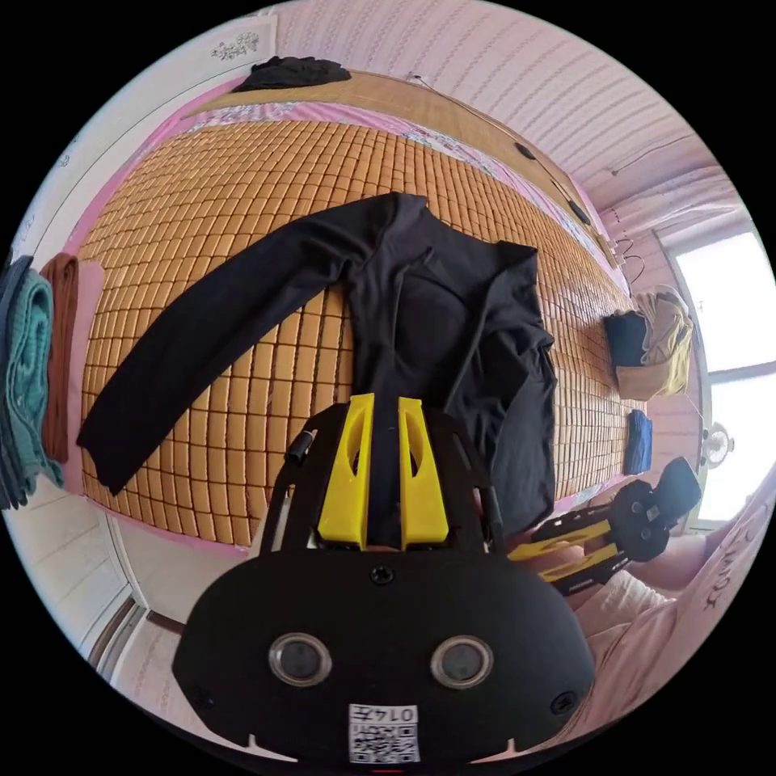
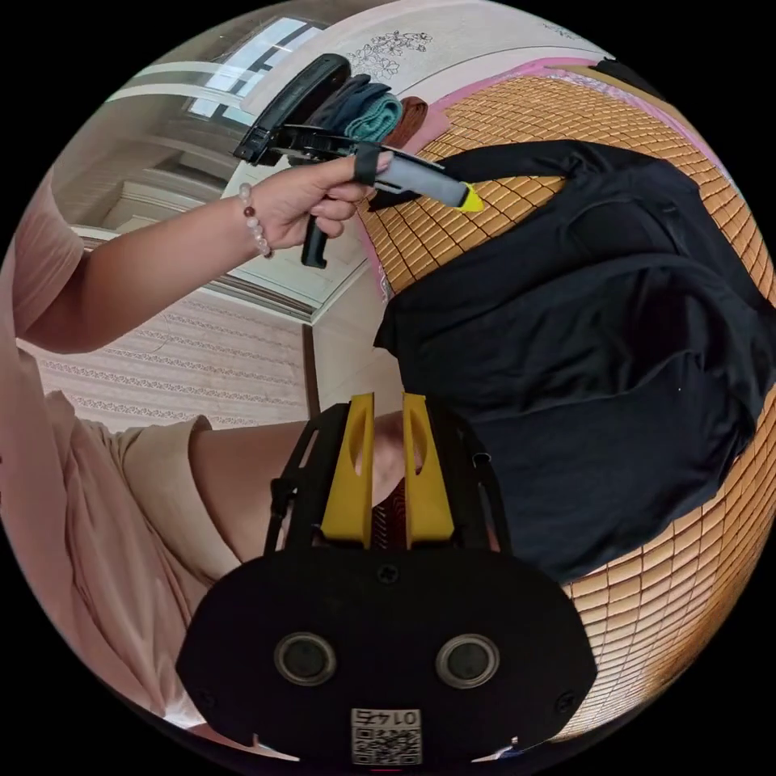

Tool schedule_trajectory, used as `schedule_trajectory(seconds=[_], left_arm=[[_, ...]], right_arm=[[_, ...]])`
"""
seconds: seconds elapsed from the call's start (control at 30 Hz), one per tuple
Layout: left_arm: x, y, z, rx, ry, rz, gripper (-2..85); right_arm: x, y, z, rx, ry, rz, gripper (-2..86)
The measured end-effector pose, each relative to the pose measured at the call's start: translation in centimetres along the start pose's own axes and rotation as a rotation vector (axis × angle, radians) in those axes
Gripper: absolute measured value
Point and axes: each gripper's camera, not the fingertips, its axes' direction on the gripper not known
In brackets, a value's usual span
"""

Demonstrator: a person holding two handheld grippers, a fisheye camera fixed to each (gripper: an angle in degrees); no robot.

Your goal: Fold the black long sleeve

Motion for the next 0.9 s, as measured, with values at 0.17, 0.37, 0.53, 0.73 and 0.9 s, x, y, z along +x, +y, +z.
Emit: schedule_trajectory(seconds=[0.17,0.37,0.53,0.73,0.9], left_arm=[[-0.5,3.6,1.0,-0.122,0.09,0.0,6.5],[1.4,4.0,4.8,-0.318,0.065,0.127,4.5],[1.4,3.4,3.4,-0.367,0.008,0.225,-0.7],[-0.6,2.3,-0.5,-0.376,0.101,0.206,-1.0],[-2.9,0.8,-2.6,-0.431,0.028,0.231,-0.9]], right_arm=[[4.5,-0.5,0.6,0.018,0.138,0.219,4.9],[7.9,-4.5,5.6,-0.021,0.152,0.375,6.7],[9.9,-7.6,3.2,0.112,0.311,0.399,6.3],[17.6,-11.3,-2.0,0.232,0.633,0.492,2.9],[23.5,-14.8,1.5,0.054,0.685,0.508,-0.7]])
